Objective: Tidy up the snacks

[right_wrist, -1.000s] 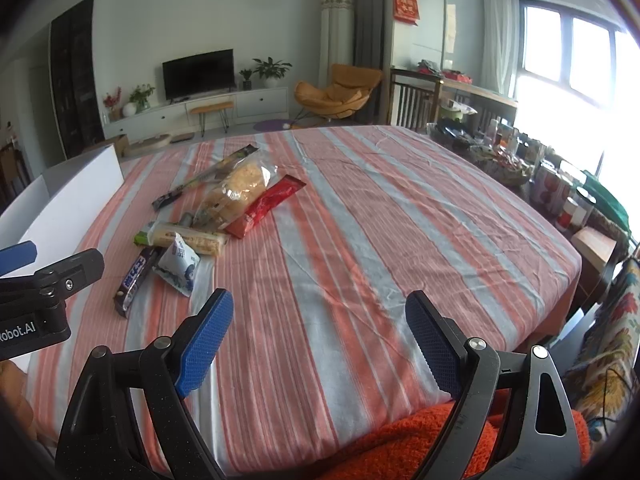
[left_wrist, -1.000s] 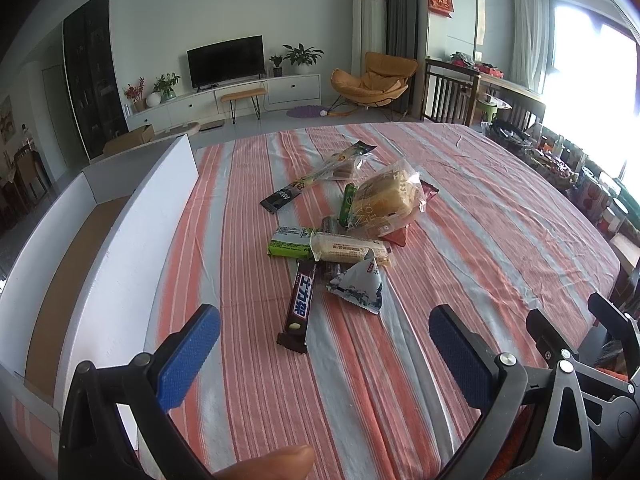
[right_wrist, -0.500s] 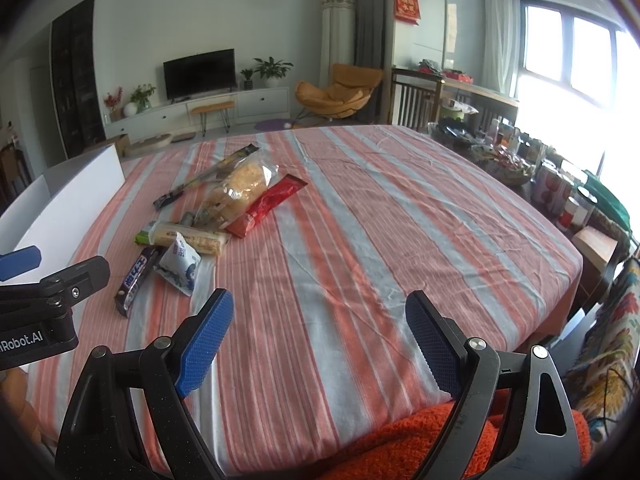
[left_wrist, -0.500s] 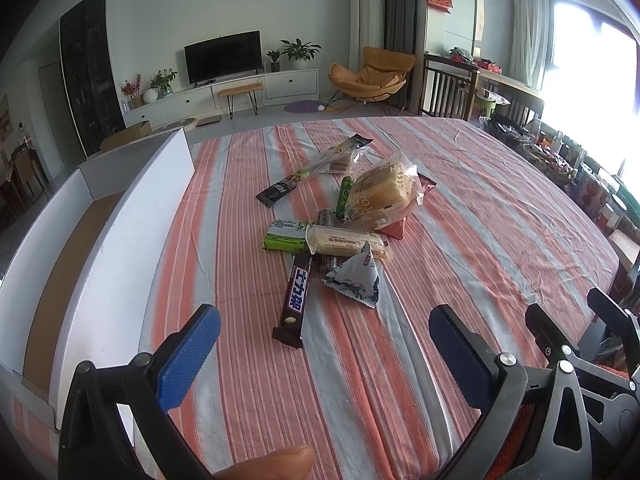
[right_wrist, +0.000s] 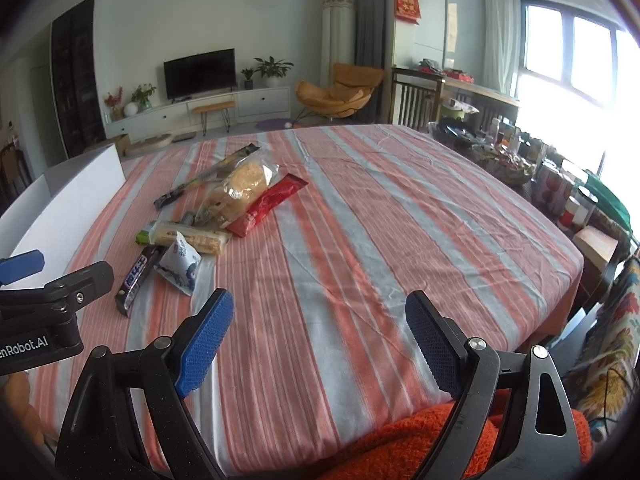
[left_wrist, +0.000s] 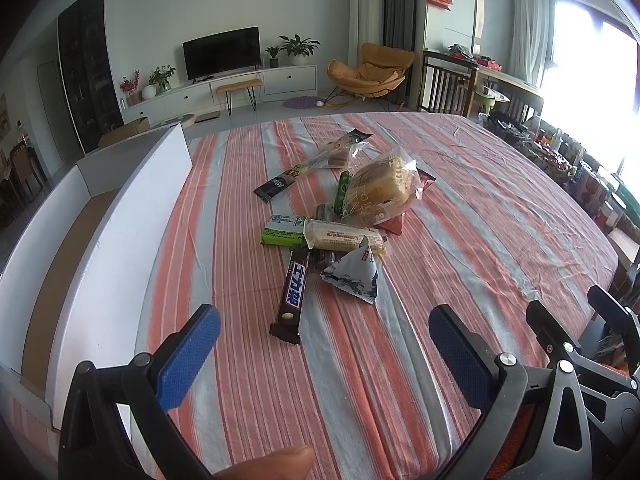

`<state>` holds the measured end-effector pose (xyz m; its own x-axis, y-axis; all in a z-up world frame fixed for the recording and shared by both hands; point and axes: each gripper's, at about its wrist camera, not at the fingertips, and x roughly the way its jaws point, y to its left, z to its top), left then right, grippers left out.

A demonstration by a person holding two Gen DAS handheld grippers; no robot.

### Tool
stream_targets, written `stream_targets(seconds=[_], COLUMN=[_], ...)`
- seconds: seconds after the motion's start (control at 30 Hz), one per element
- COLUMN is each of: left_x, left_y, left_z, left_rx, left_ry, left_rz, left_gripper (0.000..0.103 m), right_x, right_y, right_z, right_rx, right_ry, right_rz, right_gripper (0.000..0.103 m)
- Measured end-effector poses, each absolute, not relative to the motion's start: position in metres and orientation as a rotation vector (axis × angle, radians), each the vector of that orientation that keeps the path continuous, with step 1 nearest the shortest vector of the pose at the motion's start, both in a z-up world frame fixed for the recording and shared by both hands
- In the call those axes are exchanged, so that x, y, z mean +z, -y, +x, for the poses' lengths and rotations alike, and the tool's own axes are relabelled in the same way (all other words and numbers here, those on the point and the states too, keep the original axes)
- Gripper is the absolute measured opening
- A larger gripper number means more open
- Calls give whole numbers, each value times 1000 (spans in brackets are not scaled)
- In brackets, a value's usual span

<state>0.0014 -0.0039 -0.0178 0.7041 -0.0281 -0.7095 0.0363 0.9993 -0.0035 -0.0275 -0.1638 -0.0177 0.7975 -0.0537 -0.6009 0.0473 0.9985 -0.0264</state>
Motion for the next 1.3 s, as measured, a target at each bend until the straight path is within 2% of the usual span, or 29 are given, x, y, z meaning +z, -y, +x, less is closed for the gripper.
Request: stream_targets(seconds=[0.4, 0.53, 0.9, 1.3], left_x=[-18, -20, -24, -31], left_y=[4, 2, -7, -18], left_z=[1, 1, 6, 15], left_rx=[-34, -28, -19, 1], left_ry=[-789, -790, -814, -840], left_rz=[9, 3, -19, -28], left_gripper=[103, 103, 103, 103], right_x=[-21, -31, -42, -83], right_y=[163, 170, 177, 219], right_z=[-25, -8, 2, 101], right_rx=[-50, -39, -18, -134], right_ry=[-655, -738, -825, -1046], right_rz=[-8, 46, 51, 178], right_gripper=[90, 90, 90, 90])
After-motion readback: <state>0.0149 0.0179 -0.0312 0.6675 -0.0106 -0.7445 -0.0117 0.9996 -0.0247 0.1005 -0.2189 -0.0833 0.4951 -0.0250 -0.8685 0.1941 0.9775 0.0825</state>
